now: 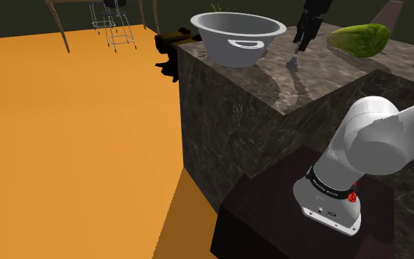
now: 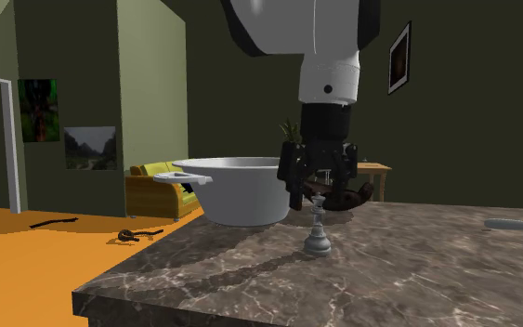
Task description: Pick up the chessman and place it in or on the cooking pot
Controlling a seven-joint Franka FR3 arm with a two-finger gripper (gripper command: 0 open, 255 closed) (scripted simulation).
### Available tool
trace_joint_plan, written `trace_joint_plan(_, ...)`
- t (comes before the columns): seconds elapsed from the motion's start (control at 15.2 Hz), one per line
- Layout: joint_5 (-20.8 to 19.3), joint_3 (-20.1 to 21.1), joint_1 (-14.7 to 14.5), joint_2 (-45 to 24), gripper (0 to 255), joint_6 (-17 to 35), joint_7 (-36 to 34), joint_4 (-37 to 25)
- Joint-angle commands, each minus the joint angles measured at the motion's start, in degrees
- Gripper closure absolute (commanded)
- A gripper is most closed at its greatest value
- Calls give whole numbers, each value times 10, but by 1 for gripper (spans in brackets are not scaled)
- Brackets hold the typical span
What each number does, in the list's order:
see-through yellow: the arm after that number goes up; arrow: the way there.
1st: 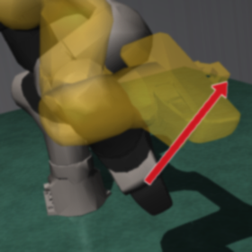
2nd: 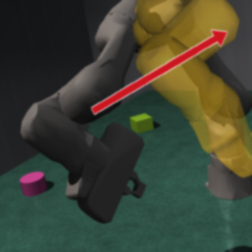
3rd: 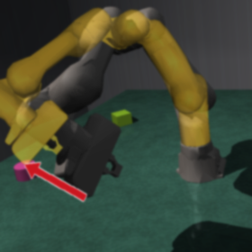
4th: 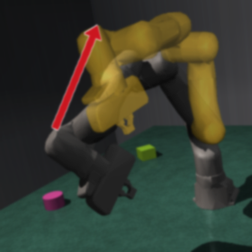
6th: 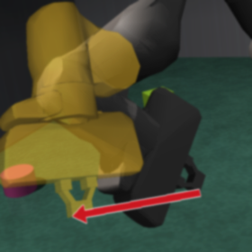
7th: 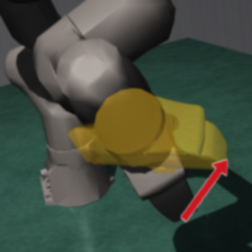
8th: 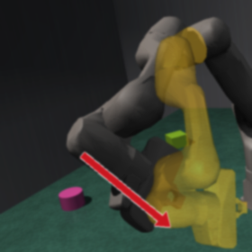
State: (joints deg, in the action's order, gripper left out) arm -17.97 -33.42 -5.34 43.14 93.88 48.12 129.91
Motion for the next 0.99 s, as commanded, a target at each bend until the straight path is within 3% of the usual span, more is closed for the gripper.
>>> trace_joint_plan(0.0, 0, 0, 0, 0, 0, 1, 0, 1)
trace_joint_plan(0.2, 0, 0, 0, 0, 0, 1, 0, 1)
trace_joint_plan(0.26, 0, 0, 0, 0, 255, 1, 0, 1)
trace_joint_plan(0.92, 2, 2, -1, -1, 255, -6, 0, -7)
